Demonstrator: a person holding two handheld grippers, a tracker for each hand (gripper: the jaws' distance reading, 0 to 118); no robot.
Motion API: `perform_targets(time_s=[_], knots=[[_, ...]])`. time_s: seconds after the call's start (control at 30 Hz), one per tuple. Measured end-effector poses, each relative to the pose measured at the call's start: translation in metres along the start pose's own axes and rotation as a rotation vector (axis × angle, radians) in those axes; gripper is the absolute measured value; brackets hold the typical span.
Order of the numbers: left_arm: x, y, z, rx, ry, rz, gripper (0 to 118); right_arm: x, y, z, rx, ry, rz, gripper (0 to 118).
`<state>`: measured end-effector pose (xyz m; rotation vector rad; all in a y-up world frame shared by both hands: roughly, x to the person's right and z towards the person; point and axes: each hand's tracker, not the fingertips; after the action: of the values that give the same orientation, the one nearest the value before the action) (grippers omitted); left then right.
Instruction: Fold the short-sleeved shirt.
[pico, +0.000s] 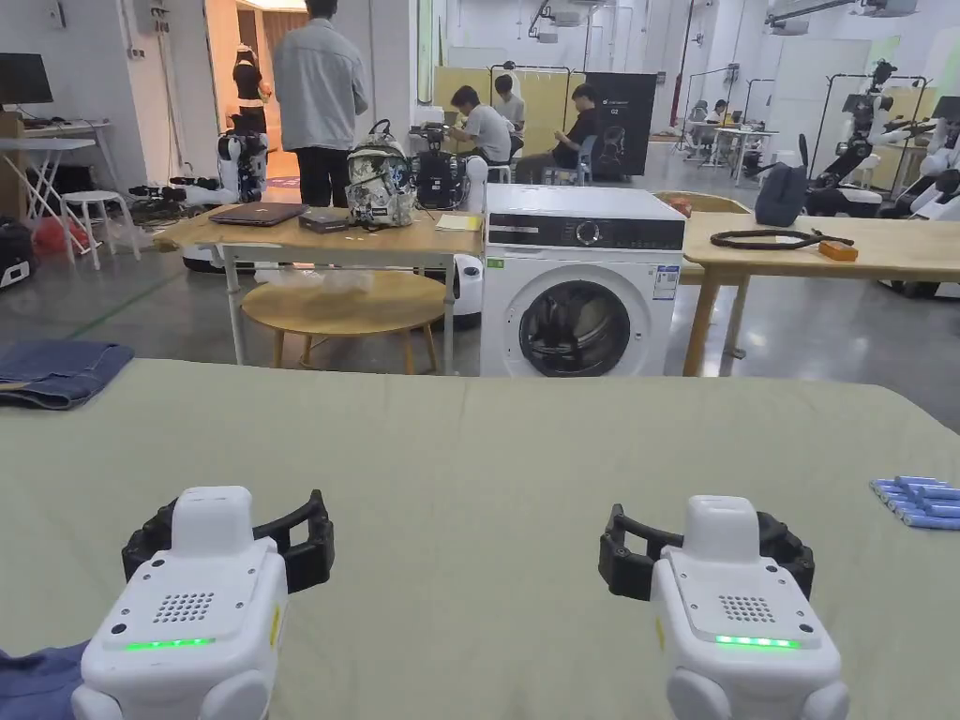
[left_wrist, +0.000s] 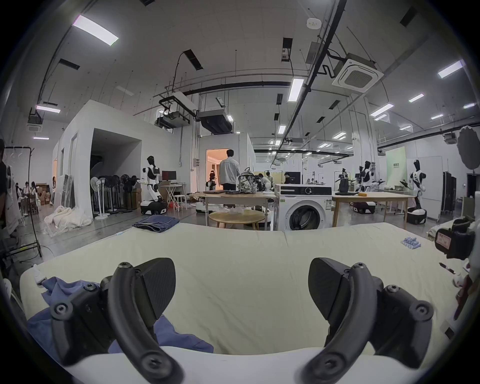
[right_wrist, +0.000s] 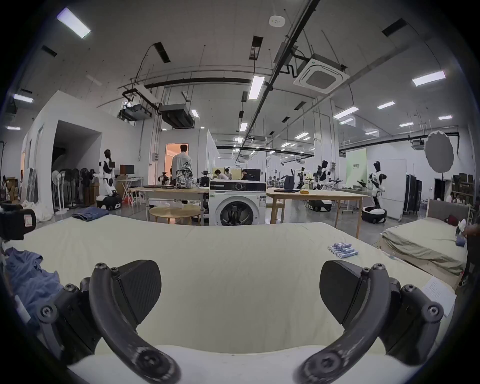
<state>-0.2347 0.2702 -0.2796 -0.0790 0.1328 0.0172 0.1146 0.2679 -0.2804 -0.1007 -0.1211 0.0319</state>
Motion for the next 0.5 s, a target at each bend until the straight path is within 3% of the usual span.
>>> perform_targets(time_s=[0.07,0.13,0.23,0.3,0.33,0.4,0.43,0.47,0.5], knots=[[0.002,0.003,0.005,-0.001,-0.002,0.003,105,0.003,0.0,0.0,-0.001,-0.001,-0.023,118],[-0.002,0.004,0.005,-0.018,-0.017,0.084,105,0.011,0.001,-0.002,-0.023,0.008,-0.167,118],[-0.018,0.003,0.002,-0.052,-0.063,0.36,105,0.027,0.001,-0.004,-0.055,0.014,-0.427,118],[-0.028,-0.001,-0.001,-0.079,-0.091,0.512,105,0.034,0.003,-0.003,-0.057,0.005,-0.509,118],[-0.028,-0.001,-0.003,-0.079,-0.09,0.504,105,0.033,0.005,-0.005,-0.053,0.003,-0.467,118],[-0.012,0.007,-0.003,-0.081,-0.035,0.167,105,0.02,0.011,-0.01,-0.029,0.016,-0.184,118],[0.004,0.011,-0.002,-0.078,0.008,-0.093,105,0.008,0.013,-0.012,-0.016,0.027,0.072,118],[0.019,0.01,-0.002,-0.056,0.048,-0.364,105,-0.007,0.011,-0.013,0.006,0.016,0.383,118],[0.029,0.006,-0.001,-0.017,0.072,-0.575,105,-0.017,0.005,-0.012,0.055,-0.004,0.623,118]])
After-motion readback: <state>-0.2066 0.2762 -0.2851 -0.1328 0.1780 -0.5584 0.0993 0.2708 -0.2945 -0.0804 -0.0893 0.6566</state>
